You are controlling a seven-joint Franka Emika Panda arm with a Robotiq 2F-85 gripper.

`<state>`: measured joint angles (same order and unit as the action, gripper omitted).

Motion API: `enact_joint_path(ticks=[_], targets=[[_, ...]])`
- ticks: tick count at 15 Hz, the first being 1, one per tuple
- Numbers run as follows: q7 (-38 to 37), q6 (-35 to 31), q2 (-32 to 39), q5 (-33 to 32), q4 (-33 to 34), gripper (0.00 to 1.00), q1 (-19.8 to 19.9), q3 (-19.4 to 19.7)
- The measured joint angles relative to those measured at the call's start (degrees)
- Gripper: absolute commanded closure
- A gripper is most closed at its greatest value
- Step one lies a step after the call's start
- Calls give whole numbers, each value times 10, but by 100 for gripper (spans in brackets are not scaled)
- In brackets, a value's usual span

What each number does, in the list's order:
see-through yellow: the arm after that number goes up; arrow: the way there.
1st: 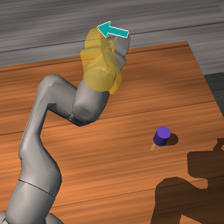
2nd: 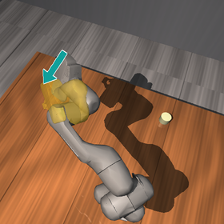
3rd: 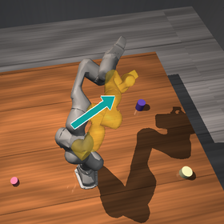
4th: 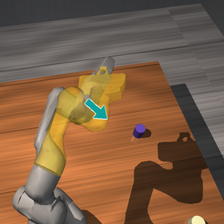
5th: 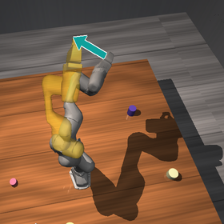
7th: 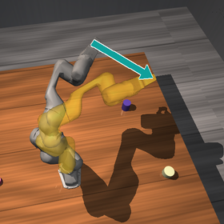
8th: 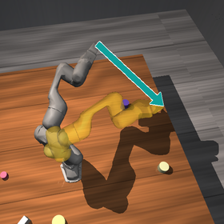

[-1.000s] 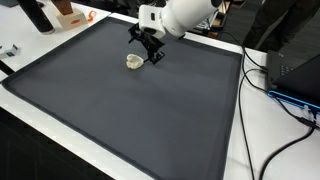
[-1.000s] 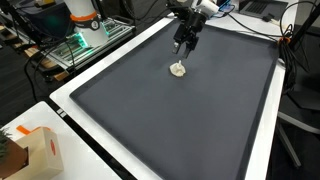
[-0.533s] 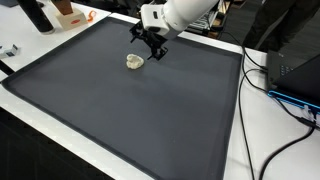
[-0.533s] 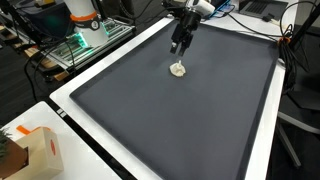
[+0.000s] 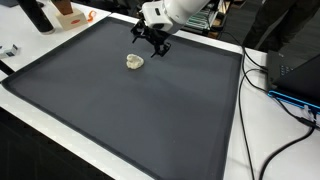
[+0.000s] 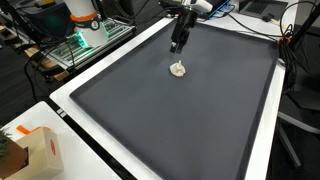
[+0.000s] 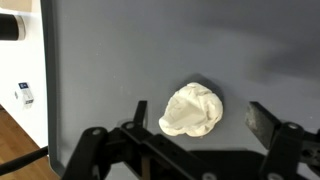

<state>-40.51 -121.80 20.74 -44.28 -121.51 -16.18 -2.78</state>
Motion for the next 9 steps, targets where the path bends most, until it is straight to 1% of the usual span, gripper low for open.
enact_joint_path(ticks=[6,9], targets=[[60,-41,-20,10,-23,0,17,-5],[107,-56,-26,40,-27,0,31,-5]])
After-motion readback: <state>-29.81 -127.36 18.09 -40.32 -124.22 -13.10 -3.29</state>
